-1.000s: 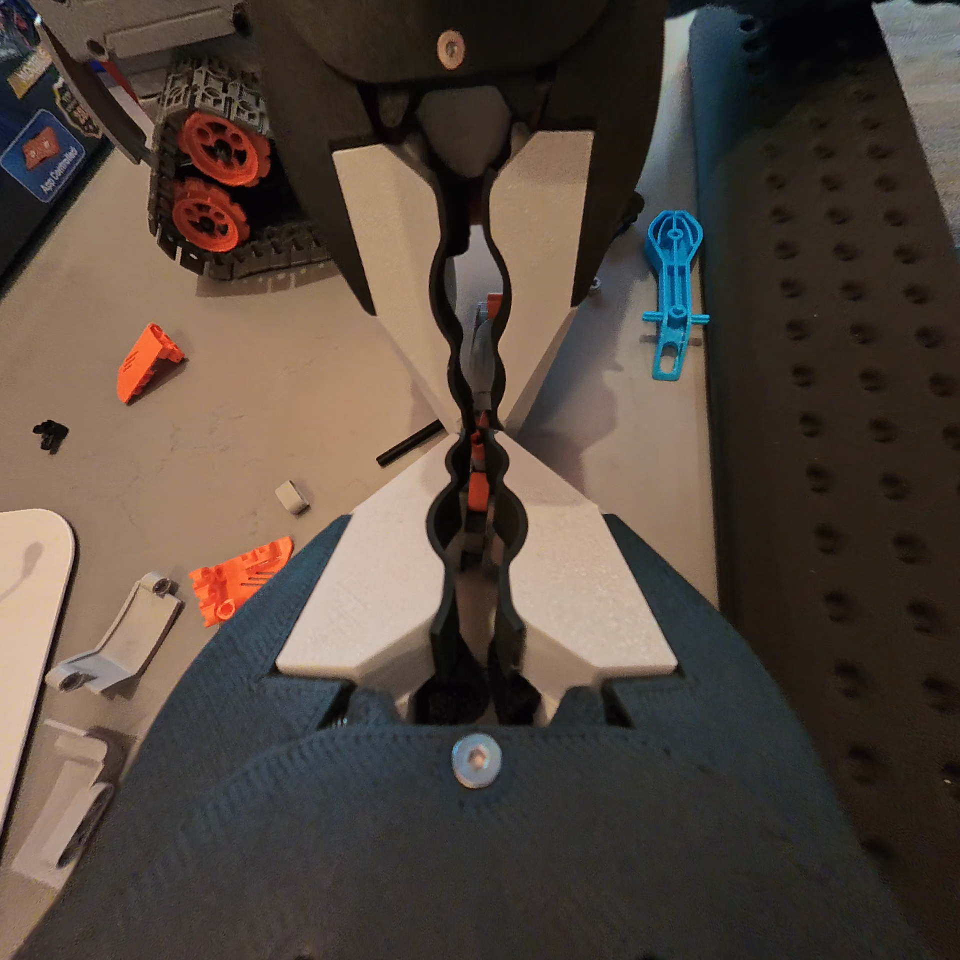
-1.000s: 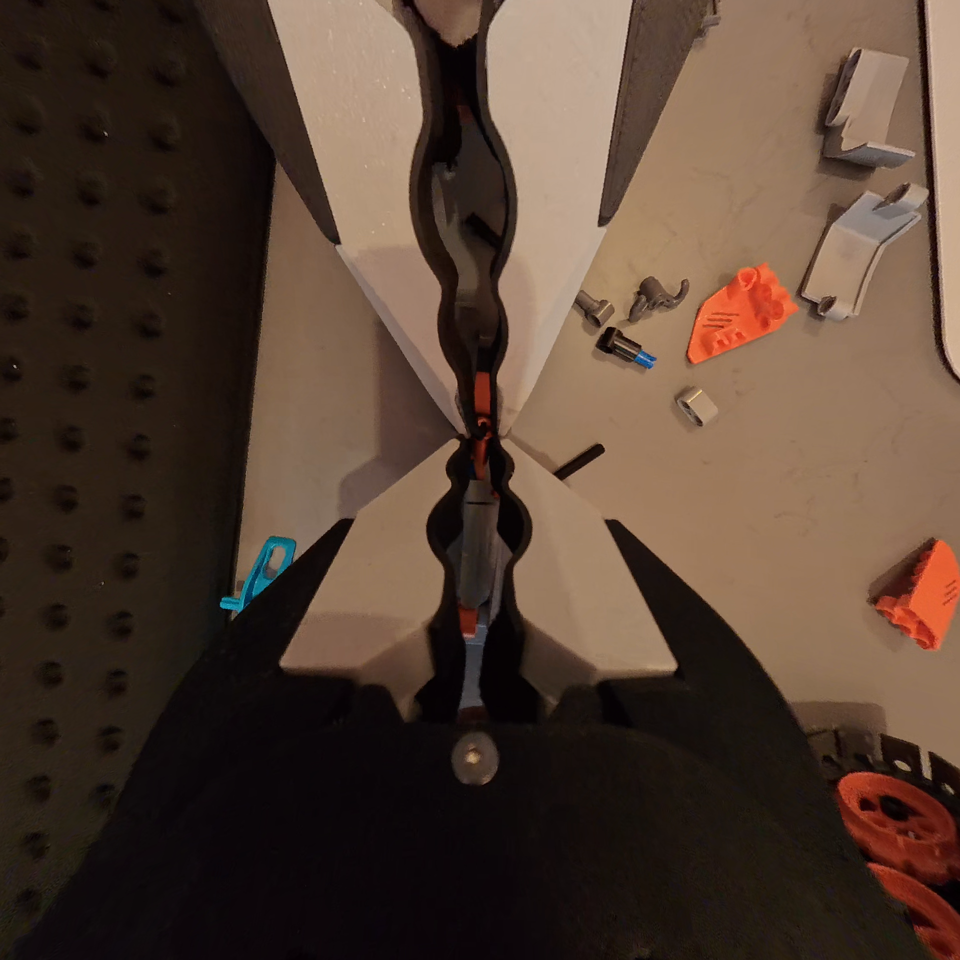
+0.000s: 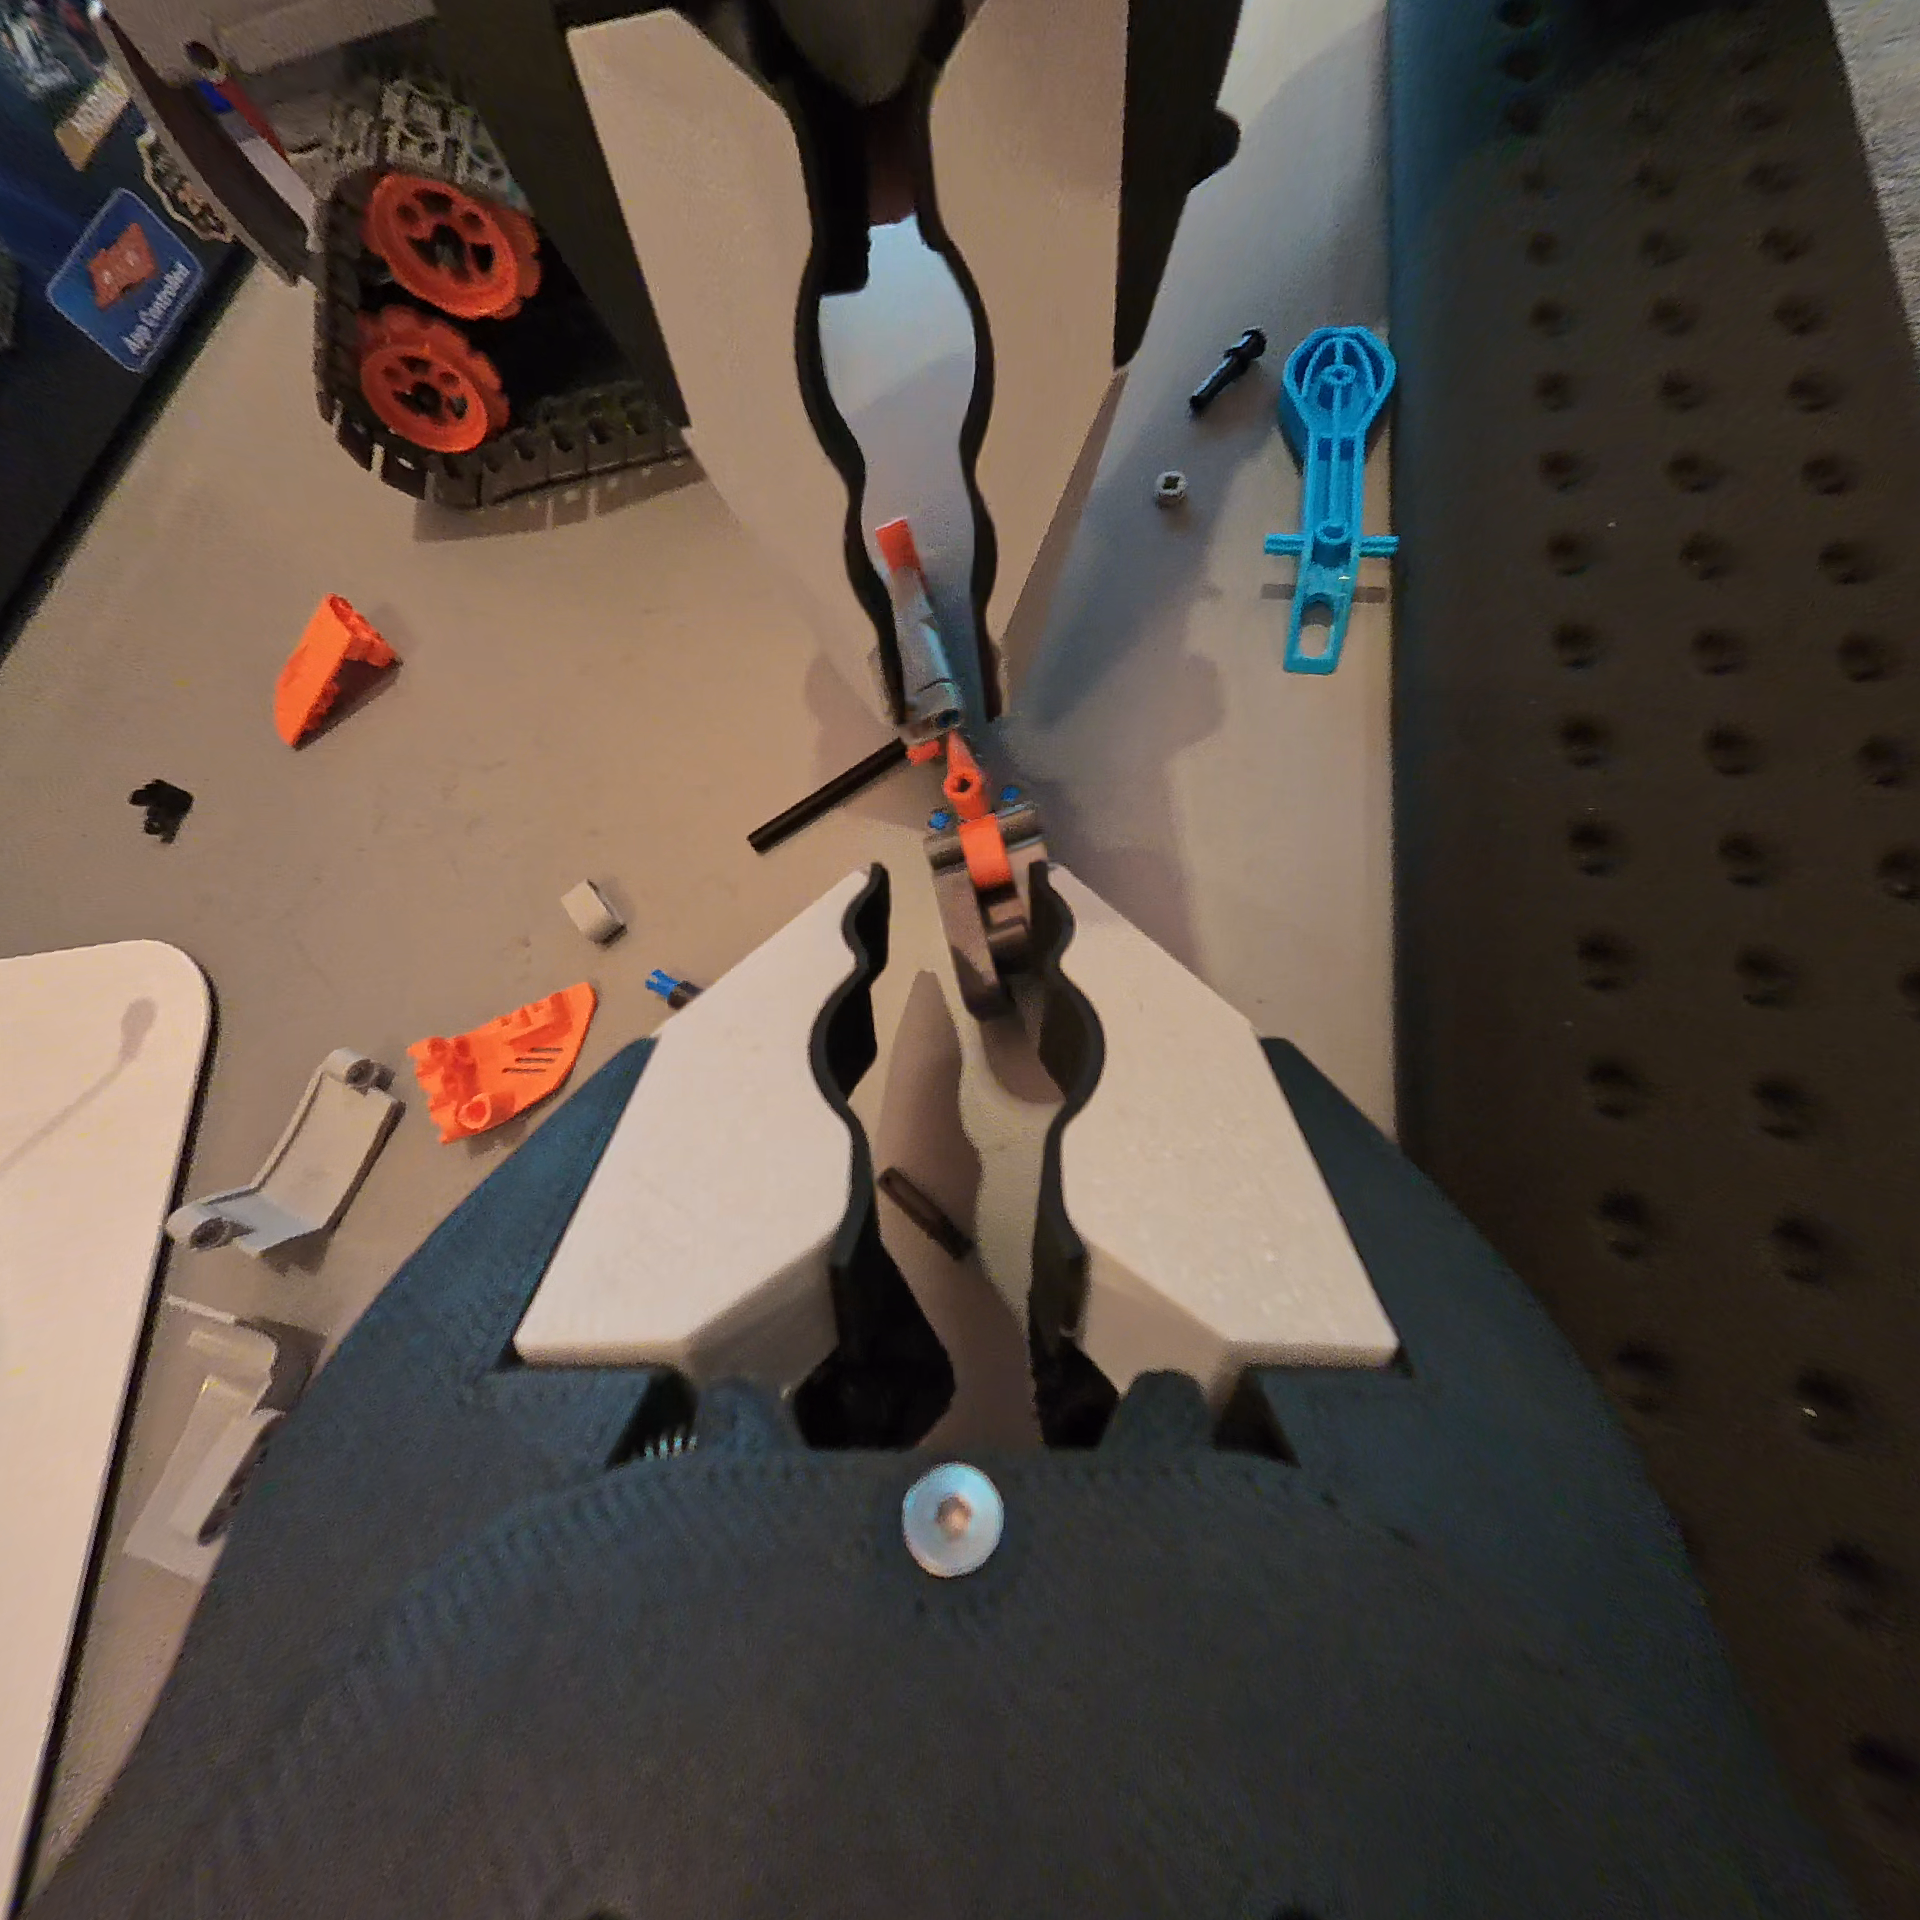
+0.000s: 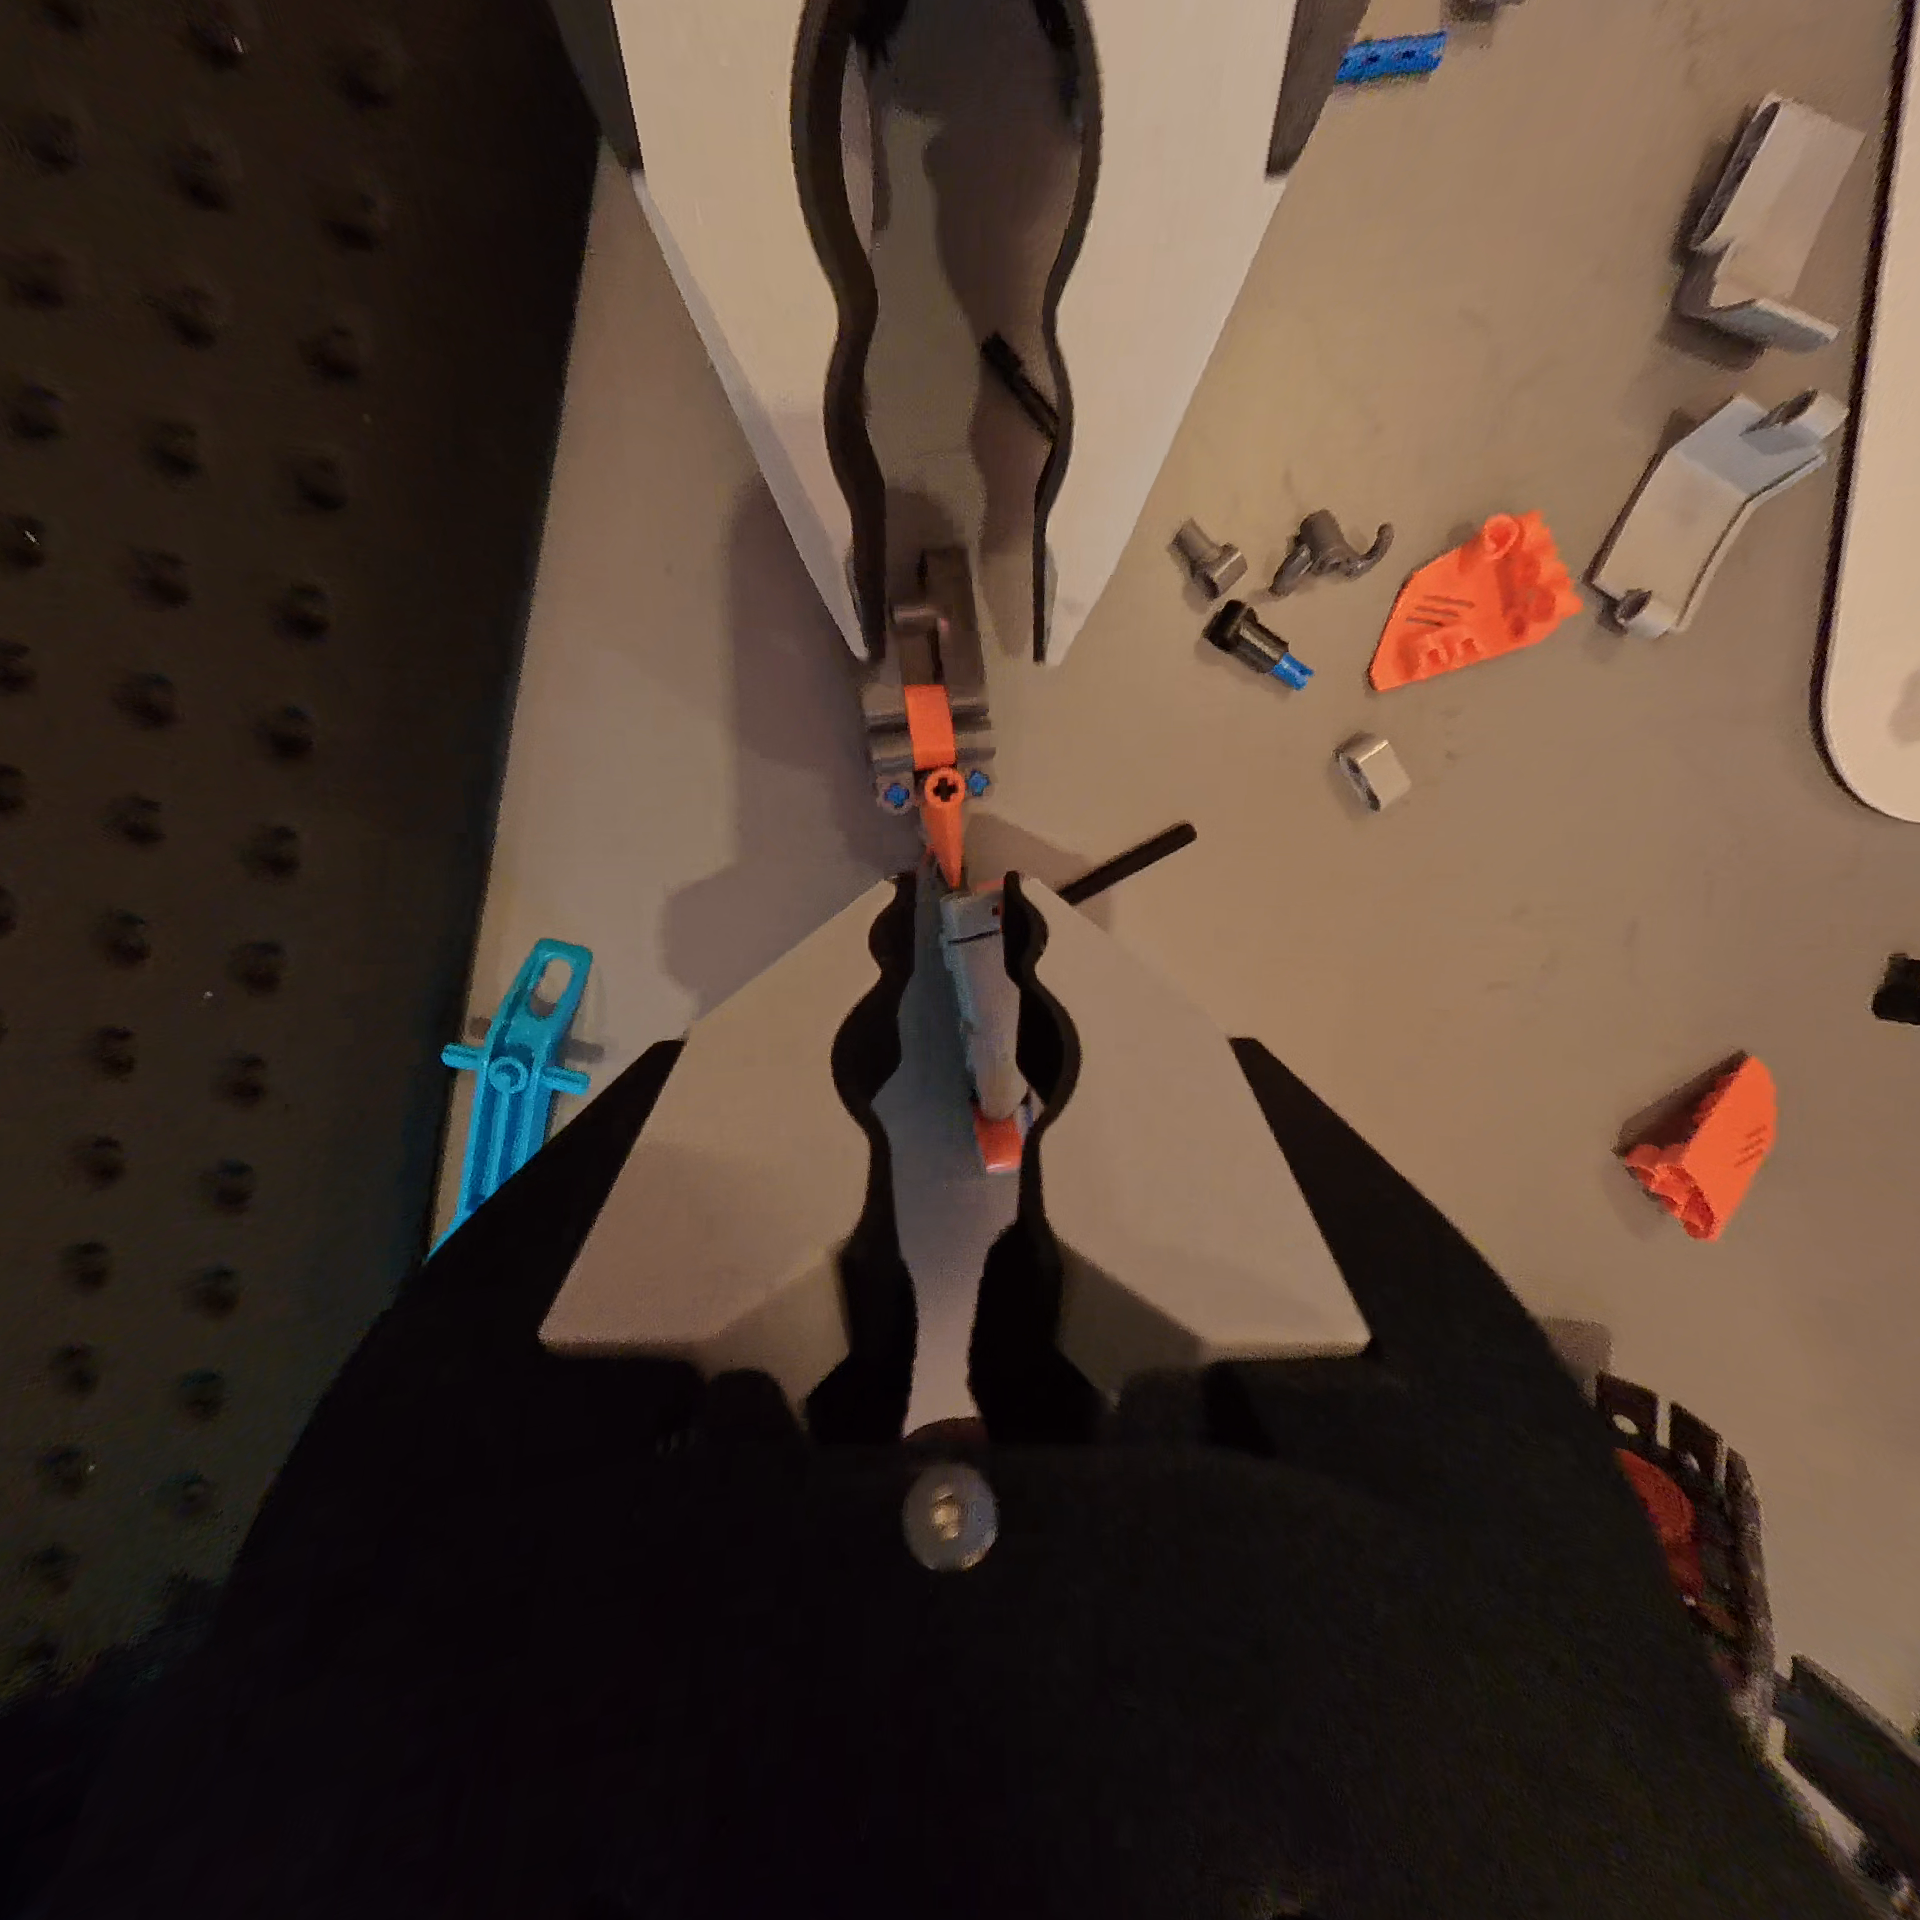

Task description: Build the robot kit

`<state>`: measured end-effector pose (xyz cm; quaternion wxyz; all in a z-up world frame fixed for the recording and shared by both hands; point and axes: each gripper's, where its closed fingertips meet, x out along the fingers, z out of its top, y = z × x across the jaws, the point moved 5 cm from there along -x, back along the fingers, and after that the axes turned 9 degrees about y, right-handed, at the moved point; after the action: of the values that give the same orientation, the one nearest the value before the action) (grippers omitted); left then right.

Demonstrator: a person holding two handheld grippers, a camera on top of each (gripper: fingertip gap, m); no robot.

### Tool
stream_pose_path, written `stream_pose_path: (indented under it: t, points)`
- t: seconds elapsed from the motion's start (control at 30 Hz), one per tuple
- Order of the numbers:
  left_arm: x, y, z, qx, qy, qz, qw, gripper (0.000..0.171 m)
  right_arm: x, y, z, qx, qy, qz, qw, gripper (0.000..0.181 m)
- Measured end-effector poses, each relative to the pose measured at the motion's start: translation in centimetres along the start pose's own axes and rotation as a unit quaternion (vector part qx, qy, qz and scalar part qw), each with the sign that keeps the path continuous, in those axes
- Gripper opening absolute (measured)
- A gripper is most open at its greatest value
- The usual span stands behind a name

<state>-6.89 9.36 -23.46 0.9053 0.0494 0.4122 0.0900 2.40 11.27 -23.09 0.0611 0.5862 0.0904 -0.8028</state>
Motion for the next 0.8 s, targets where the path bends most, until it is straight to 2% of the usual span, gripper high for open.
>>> stream_pose_path:
  t: [0.07,0.2,0.4,0.47,0.57,0.77,0.8]
  points:
    - [0.1,-0.2,-0.1,0.001,0.011,0.000,1.000,0.027,0.0,0.3,-0.5,0.001,-0.007,0.007,1.000,0.023]
    - [0.7,-0.8,-0.3,0.002,0.033,-0.012,0.999,0.037,0.1,0.2,-0.8,0.001,-0.007,-0.006,1.000,0.028]
    - [1.3,-0.6,-0.6,0.007,0.053,0.008,0.999,0.032,0.4,0.1,-1.5,0.016,0.002,-0.011,1.000,0.030]
    - [1.5,-0.6,-0.9,0.015,0.061,0.016,0.998,0.026,0.8,0.3,-1.8,0.013,0.023,-0.016,1.000,0.029]
    - [1.6,-0.8,-0.8,0.022,0.057,0.014,0.998,0.024,1.2,0.4,-1.9,0.014,0.028,-0.024,0.999,0.013]
    - [0.6,-0.3,-0.1,0.026,0.030,0.046,0.998,0.023,-0.4,0.0,-1.4,-0.009,0.004,-0.098,0.995,0.012]
    - [0.5,-0.1,0.1,0.028,0.027,0.057,0.998,0.028,-0.7,0.0,-1.3,-0.011,0.000,-0.113,0.994,0.012]
